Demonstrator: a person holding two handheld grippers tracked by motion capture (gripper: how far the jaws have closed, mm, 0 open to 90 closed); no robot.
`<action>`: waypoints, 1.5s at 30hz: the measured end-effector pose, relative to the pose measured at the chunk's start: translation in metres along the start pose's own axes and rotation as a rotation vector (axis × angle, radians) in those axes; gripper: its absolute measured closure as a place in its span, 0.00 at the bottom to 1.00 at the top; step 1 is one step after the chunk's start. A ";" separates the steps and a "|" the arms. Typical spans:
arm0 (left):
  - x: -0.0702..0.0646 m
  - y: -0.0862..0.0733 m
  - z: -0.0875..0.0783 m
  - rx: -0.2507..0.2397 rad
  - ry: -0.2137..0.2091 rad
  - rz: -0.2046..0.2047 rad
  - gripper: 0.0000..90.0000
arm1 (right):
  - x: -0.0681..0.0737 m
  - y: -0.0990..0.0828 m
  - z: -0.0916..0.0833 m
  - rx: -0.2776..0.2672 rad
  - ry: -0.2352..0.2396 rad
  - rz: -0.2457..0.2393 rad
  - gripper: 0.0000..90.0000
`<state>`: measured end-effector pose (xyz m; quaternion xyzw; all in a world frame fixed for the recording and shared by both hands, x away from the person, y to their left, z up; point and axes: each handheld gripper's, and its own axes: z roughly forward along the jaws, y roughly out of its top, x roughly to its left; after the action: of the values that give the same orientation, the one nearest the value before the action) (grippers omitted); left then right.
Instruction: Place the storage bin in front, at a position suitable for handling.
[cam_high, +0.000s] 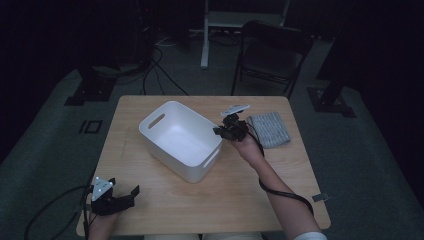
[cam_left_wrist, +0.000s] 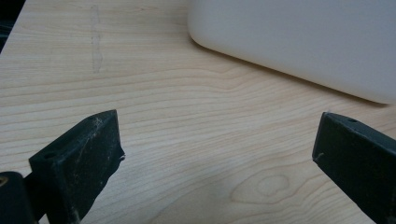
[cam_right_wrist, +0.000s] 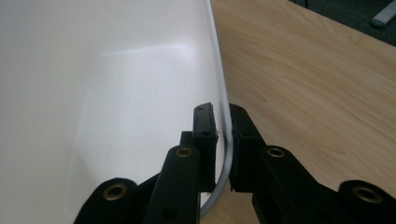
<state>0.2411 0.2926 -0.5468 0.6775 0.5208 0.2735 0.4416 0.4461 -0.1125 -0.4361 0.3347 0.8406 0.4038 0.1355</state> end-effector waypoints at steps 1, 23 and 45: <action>-0.001 0.000 0.000 0.003 0.002 0.001 0.02 | 0.002 -0.003 -0.004 0.006 0.010 -0.007 0.93; -0.007 0.000 0.003 0.022 -0.020 0.010 0.02 | 0.005 -0.035 -0.040 0.036 0.078 -0.077 0.93; -0.014 0.002 0.005 0.023 -0.070 0.025 0.02 | 0.017 -0.066 -0.074 0.065 0.141 -0.128 0.93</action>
<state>0.2415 0.2780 -0.5462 0.6981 0.4995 0.2493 0.4482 0.3668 -0.1747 -0.4392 0.2551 0.8803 0.3896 0.0905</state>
